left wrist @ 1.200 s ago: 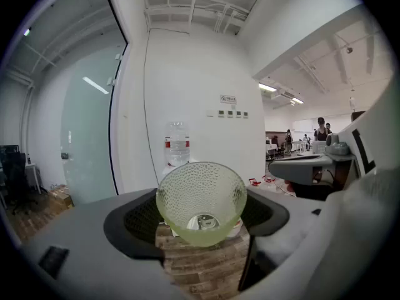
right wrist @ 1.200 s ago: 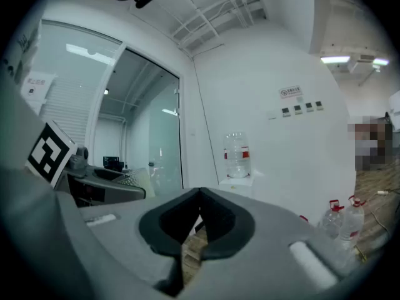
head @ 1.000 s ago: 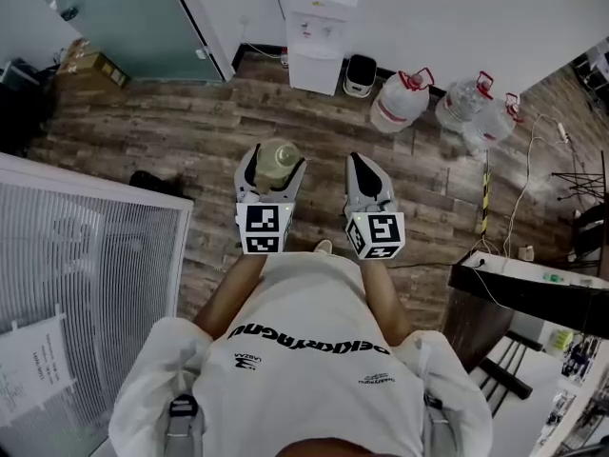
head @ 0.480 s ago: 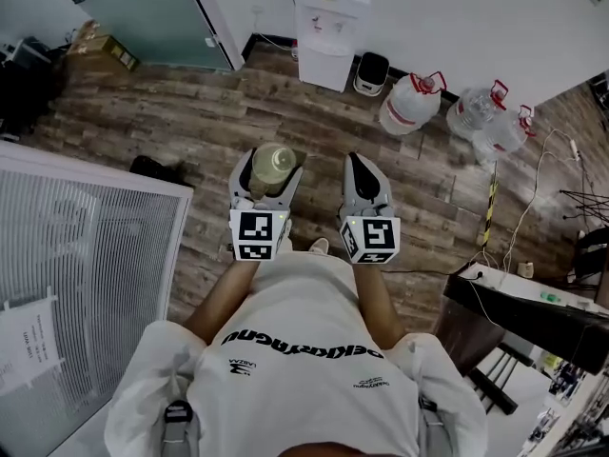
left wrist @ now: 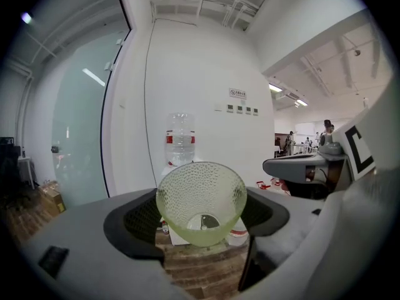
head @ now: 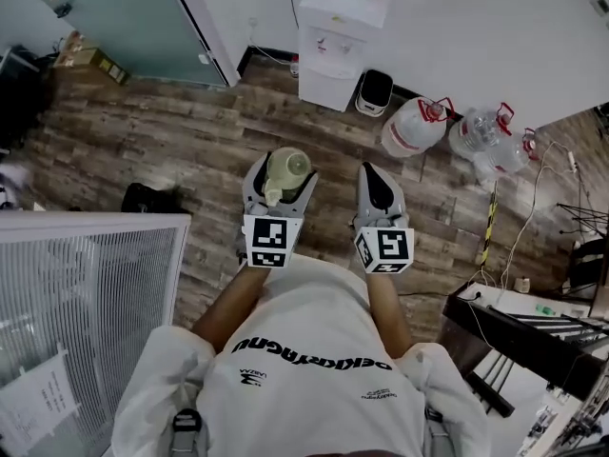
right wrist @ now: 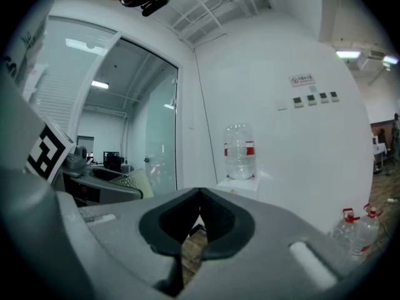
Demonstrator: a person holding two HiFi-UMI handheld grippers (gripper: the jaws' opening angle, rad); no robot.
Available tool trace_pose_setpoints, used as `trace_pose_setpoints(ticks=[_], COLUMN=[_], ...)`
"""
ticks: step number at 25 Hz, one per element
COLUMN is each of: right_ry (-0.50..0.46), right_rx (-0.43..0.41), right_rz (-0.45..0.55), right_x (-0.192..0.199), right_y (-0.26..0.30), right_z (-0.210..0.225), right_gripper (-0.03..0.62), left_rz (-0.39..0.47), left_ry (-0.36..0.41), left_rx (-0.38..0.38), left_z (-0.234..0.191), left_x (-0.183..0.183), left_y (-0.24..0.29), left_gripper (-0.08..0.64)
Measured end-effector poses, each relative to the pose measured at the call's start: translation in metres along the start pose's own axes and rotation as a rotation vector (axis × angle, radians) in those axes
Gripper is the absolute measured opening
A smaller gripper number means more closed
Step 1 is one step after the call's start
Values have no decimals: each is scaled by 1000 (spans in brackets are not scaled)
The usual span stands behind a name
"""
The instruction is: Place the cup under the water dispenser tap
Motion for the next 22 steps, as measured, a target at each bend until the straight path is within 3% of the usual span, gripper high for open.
trace_pose_setpoints(ticks=[6,12,17,22], right_ry=[27,12,41,44], right_rx=[73,114,131,131], right_rz=[-12,-13,-45,-75], right_x=[-40,-62,-62,-59], right_y=[137,240,290,311], right_z=[19,17,22,32], right_gripper=[0,0,0,0], left_rz=[2,-15,-29,-56], left_ry=[-3,-5,8,13], left_rx=[78,135,170,200], left_z=[-87,-160,-194,-200], left_x=[-48,-67,-72,-66], left_y=[104,180,222,247], left_gripper=[373,373,373,373])
Point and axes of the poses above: the fingertips, and each gripper's own axes: y forward along the fingers, z to its right, x out of its underside, the point moved 5 cm from there along -y, backward along the fingers, and after that the axes turned 1 degree about z, right-handed, at the moved point
